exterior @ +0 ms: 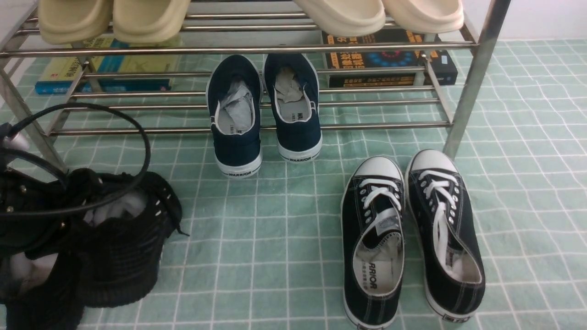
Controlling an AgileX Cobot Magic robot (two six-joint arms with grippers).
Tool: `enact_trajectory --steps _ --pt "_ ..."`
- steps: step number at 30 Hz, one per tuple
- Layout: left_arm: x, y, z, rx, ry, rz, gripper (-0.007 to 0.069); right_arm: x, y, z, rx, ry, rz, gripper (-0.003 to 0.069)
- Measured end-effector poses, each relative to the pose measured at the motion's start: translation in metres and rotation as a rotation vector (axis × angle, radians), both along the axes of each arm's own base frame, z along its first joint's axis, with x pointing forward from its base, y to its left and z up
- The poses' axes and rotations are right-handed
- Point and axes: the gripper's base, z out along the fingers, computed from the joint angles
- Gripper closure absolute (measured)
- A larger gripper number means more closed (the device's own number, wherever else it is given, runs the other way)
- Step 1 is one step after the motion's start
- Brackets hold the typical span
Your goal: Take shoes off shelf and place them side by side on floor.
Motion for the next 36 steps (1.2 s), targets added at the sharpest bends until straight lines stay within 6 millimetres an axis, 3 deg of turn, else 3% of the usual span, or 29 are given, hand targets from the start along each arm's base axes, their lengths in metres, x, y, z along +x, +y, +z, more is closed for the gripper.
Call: enact_trajectory --steps 7,11,15,18,19,22,27,28,36 --pt "-0.002 0.000 -0.001 0.027 0.018 -0.048 0.0366 0.000 0.000 0.000 0.000 0.000 0.000 0.0420" --pt "-0.006 0.000 0.008 0.062 0.011 -0.116 0.0321 0.000 0.000 0.000 0.000 0.000 0.000 0.0420" --pt "-0.022 -0.003 0.035 0.110 -0.029 -0.229 0.0375 0.000 0.000 0.000 0.000 0.000 0.000 0.0420" --pt "-0.050 -0.009 0.060 0.165 -0.090 -0.373 0.0486 0.000 0.000 0.000 0.000 0.000 0.000 0.0420" --pt "-0.054 -0.010 0.063 0.173 -0.105 -0.389 0.0492 0.000 0.000 0.000 0.000 0.000 0.000 0.0420" --pt "-0.092 -0.020 0.077 0.195 -0.223 -0.495 0.0591 0.000 0.000 0.000 0.000 0.000 0.000 0.0419" --pt "-0.134 -0.033 0.071 0.191 -0.417 -0.508 0.0624 0.000 0.000 0.000 0.000 0.000 0.000 0.0419" --pt "-0.150 -0.037 0.066 0.190 -0.517 -0.478 0.0624 0.000 0.000 0.000 0.000 0.000 0.000 0.0419" --pt "-0.188 -0.040 0.022 0.206 -0.787 -0.337 0.0624 0.000 0.000 0.000 0.000 0.000 0.000 0.0419"
